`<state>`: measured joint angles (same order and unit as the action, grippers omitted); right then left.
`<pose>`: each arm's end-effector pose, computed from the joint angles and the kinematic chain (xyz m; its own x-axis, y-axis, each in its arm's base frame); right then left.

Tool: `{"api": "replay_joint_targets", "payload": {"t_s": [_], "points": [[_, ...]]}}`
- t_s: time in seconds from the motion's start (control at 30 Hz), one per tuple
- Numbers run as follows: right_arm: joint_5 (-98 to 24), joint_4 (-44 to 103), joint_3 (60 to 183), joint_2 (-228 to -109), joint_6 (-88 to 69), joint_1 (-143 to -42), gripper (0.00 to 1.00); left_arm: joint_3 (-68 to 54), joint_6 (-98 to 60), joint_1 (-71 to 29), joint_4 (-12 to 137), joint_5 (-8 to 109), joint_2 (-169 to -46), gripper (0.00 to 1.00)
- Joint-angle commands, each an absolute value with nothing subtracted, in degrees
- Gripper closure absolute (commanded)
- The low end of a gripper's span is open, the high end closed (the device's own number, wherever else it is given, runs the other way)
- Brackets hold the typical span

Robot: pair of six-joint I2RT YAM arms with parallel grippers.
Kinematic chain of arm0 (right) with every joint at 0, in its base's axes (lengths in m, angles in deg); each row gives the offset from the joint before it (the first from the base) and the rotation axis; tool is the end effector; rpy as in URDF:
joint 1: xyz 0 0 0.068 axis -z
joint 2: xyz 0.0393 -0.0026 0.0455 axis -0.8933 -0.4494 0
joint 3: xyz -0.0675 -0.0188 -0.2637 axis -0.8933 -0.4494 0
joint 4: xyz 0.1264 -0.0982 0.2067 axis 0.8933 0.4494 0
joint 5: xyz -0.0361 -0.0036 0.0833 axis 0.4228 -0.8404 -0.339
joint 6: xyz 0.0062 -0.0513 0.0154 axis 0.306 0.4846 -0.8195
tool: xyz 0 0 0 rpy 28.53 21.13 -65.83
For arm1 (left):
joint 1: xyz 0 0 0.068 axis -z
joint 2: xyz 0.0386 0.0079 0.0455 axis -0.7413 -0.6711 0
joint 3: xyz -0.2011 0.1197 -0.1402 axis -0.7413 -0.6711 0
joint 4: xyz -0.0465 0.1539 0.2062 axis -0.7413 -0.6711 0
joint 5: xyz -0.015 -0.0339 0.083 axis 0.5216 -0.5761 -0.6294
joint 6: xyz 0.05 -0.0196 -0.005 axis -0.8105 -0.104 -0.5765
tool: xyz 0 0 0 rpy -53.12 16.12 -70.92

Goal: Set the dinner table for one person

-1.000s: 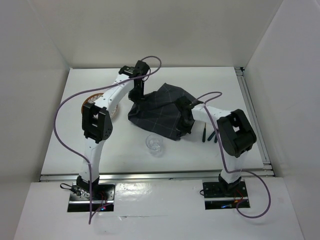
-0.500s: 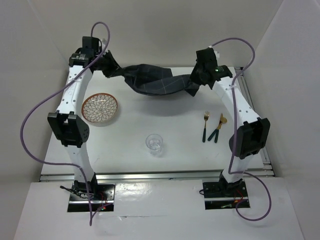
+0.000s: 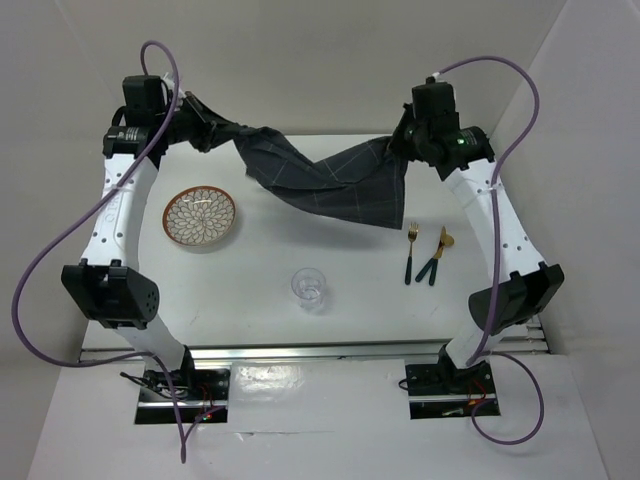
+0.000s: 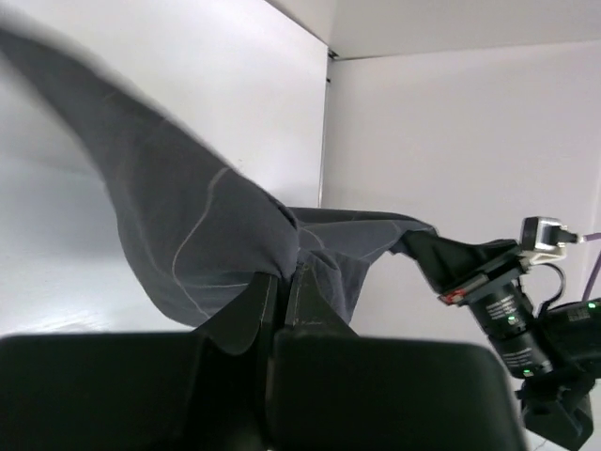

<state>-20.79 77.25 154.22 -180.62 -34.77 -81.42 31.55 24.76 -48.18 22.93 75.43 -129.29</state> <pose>0.3331 0.1035 0.4377 -0.5443 0.3740 -0.7509 0.1183 0.9204 0.3726 0.3721 -0.0172 0.4497 -0.6389 -0.6905 -0.3390 -0.0483 0.4758 -0.8782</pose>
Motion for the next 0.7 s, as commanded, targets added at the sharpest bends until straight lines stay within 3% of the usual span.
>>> {"api": "replay_joint_targets", "payload": {"t_s": [0.0, 0.23, 0.47, 0.57, 0.67], "points": [[-21.3, 77.2, 162.9, -177.2, -32.9, -81.3, 1.0, 29.0, 33.1, -49.9, 34.1, 79.6, -124.4, 1.0], [-24.4, 75.1, 172.2, -186.2, -30.1, -77.6, 1.0, 32.5, 38.0, -50.4, 38.6, 82.4, -130.0, 1.0], [-33.4, 73.0, 182.7, -194.0, -30.7, -70.3, 1.0, 44.8, 38.8, -52.9, 37.4, 88.4, -140.9, 1.0], [-35.4, 73.0, 179.8, -191.9, -31.2, -69.7, 1.0, 40.9, 37.5, -54.3, 37.9, 88.4, -138.3, 1.0], [-37.1, 72.4, 168.5, -186.0, -30.7, -69.7, 1.0, 34.8, 34.7, -55.4, 37.7, 89.6, -133.4, 1.0]]}}
